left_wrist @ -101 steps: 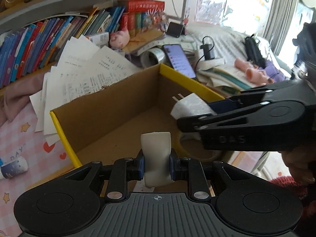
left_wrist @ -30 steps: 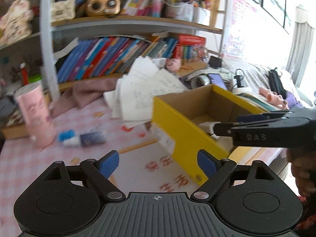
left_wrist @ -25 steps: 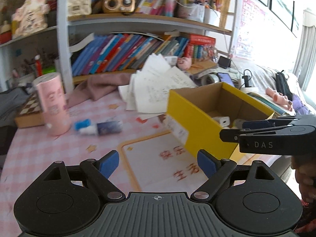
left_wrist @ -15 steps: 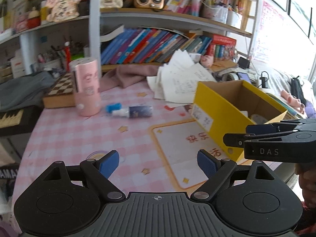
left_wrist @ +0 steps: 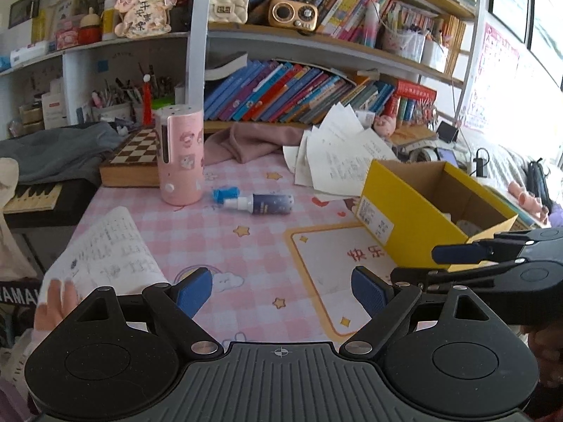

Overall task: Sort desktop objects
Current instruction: 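Withdraw both open tools from the box back toward the table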

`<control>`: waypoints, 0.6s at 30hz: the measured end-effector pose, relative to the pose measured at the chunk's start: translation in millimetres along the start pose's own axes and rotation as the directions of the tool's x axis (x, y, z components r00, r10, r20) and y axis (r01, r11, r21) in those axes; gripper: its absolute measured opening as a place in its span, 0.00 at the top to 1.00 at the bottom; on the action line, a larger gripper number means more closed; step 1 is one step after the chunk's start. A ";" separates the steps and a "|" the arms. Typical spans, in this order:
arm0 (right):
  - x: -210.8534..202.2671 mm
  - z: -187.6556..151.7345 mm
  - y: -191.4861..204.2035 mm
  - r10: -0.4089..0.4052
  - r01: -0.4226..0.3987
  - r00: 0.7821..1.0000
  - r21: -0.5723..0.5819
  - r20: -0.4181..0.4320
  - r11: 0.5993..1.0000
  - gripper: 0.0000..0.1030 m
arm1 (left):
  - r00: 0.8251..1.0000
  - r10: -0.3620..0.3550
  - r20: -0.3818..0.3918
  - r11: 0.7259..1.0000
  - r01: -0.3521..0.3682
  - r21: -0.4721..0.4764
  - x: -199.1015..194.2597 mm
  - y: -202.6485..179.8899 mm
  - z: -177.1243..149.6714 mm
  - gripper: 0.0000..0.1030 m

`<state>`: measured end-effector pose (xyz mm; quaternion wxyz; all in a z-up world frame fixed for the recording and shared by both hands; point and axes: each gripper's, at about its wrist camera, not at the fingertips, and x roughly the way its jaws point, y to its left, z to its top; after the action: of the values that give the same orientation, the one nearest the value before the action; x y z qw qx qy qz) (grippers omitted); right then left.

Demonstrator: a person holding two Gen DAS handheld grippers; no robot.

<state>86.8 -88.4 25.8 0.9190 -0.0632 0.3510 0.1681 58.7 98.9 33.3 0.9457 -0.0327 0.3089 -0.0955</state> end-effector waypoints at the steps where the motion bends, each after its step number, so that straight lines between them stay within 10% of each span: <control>1: 1.1 0.6 -0.4 0.000 0.000 1.000 -0.003 -0.004 1.000 0.47 | 1.000 -0.003 -0.005 1.000 0.003 -0.001 2.3 -0.8 -0.2 0.14; 18: 70.7 48.2 -6.8 0.090 -0.097 0.993 -0.100 -0.071 0.990 0.46 | 0.996 0.080 -0.030 0.995 -0.082 -0.057 56.9 18.9 28.4 0.14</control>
<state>168.5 -64.7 14.6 0.8934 -0.0997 0.3747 0.2268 123.5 106.0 21.1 0.9432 -0.0462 0.3255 -0.0485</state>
